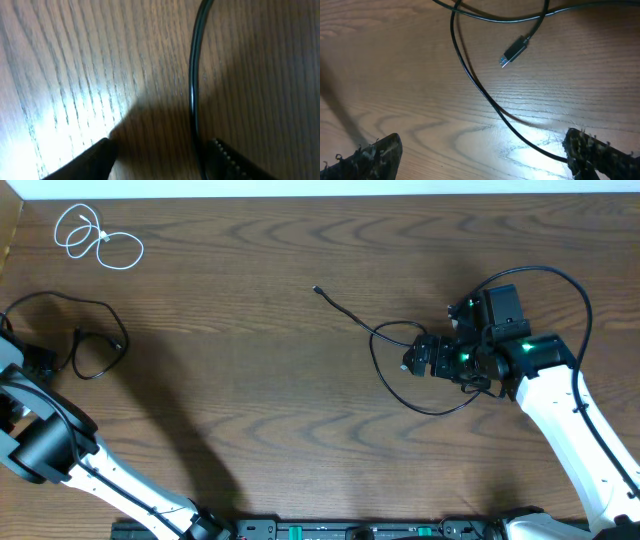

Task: Untangle cables

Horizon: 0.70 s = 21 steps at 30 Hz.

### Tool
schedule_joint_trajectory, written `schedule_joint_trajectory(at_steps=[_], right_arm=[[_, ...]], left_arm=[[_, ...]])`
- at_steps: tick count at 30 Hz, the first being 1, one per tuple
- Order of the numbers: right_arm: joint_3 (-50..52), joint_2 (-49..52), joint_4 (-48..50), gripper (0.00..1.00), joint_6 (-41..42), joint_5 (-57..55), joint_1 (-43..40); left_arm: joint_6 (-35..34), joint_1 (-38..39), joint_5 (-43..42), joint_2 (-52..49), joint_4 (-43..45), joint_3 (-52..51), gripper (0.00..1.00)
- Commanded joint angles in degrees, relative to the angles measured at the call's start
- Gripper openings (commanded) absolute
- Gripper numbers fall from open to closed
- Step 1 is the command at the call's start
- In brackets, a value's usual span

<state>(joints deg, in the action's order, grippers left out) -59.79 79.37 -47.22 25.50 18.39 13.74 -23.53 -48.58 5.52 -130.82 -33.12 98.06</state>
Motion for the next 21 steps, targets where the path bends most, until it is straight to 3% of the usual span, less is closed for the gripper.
schedule_joint_trajectory(at_steps=[1, 3, 4, 6, 10, 17, 21], right_arm=[[-0.39, 0.07, 0.15, 0.99, 0.63, -0.28, 0.31], [-0.39, 0.07, 0.15, 0.99, 0.63, -0.31, 0.31], [-0.39, 0.07, 0.15, 0.99, 0.63, -0.31, 0.31], [-0.39, 0.07, 0.15, 0.99, 0.63, -0.31, 0.31], [-0.39, 0.07, 0.04, 0.99, 0.61, -0.28, 0.31], [-0.39, 0.07, -1.05, 0.99, 0.61, -0.28, 0.31], [-0.39, 0.07, -1.2, 0.99, 0.61, -0.31, 0.31]], left_arm=[[6.38, -0.11, -0.04, -4.04, -1.4, -0.42, 0.46], [6.62, -0.11, -0.04, -4.2, -2.01, -0.42, 0.24], [6.58, -0.11, -0.07, -4.2, -2.21, -0.42, 0.08], [6.38, -0.11, -0.11, -4.15, -2.71, -0.37, 0.08], [-1.2, -0.42, -3.45, -2.97, -3.52, -0.2, 0.07], [-20.0, -3.87, -21.73, 4.31, -2.38, 0.09, 0.07], [-22.25, -6.08, -27.78, 8.81, -2.38, 0.09, 0.07]])
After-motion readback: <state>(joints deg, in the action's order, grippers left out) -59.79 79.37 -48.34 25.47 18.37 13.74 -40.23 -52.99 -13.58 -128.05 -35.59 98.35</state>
